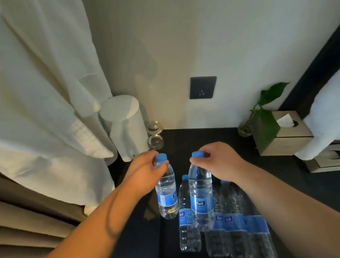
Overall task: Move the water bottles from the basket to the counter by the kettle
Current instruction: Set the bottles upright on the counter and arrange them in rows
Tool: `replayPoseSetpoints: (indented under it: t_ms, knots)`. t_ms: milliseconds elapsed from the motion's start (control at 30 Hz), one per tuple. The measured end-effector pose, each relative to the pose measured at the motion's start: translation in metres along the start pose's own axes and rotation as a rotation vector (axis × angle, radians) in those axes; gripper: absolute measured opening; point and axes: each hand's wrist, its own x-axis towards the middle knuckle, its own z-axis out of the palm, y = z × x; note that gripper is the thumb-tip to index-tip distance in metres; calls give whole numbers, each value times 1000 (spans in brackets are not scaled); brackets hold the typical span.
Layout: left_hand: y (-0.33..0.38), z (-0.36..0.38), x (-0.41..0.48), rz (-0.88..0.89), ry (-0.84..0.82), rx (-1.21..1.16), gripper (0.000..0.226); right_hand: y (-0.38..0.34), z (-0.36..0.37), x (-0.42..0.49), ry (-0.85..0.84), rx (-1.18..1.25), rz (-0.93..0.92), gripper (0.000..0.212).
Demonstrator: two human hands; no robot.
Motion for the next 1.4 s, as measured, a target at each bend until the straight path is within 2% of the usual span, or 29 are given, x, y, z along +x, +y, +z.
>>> replayPoseSetpoints:
  t_ms: [100,200,333,500,767,933,1267,1400]
  knots:
    - [22,-12,15,12,37,-39,18,-8,-19,9,87,39,-63,29]
    - [43,-17,36,98,85,-35,19,-11,-29,17,181,13,-118,24]
    - [58,-12,75,151,120,31,19,-10,-34,40,223,-13,-175,21]
    - [67,0,118,113,127,37,17,-6,-35,79,292,-19,-136,19]
    - [79,13,166,-8,109,44,17,7,-38,132,285,9,-13,15]
    - [80,24,175,-54,117,45,18,10,-38,147,315,-2,-53,15]
    - [74,33,177,-38,132,102,19,21,-37,147,341,0,-157,19]
    - [64,39,175,-37,149,132,30,28,-35,147,337,8,-176,30]
